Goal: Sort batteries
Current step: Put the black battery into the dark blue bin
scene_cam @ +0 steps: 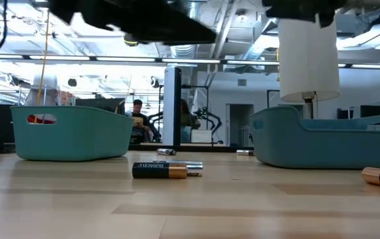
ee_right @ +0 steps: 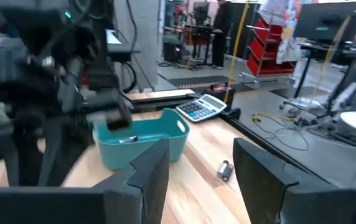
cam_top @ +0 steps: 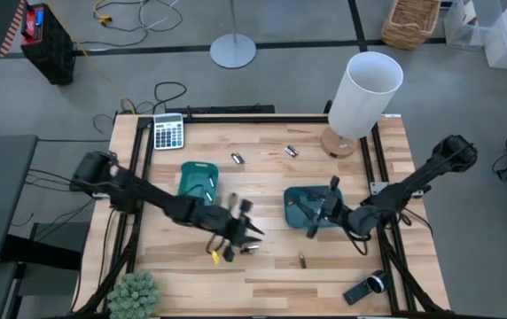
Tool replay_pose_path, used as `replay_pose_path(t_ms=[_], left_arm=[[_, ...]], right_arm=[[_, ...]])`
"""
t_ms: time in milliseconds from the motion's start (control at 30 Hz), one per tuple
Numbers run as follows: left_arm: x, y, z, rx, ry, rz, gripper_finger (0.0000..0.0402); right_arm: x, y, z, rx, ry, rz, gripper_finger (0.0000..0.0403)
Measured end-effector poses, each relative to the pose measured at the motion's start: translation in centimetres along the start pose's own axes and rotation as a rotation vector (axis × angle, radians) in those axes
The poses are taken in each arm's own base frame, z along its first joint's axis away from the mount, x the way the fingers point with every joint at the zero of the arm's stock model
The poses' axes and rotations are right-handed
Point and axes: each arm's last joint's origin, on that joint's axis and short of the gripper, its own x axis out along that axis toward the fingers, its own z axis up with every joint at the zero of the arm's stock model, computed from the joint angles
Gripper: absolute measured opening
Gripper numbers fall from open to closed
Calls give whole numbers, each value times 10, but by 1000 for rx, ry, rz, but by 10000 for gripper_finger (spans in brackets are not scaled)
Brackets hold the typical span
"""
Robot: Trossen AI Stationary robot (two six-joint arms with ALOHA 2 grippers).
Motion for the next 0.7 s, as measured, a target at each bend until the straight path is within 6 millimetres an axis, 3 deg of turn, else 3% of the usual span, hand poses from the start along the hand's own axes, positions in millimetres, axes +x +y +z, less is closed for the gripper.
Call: replay_pose_path(t_ms=[367,700], left_arm=[[89,12,13,154,131,-192,89],[149,3,1,236,213,-273,89]], right_arm=[[-27,12,16,-63,-91,116,191],[-51,19,31,-103,-197,192,191]])
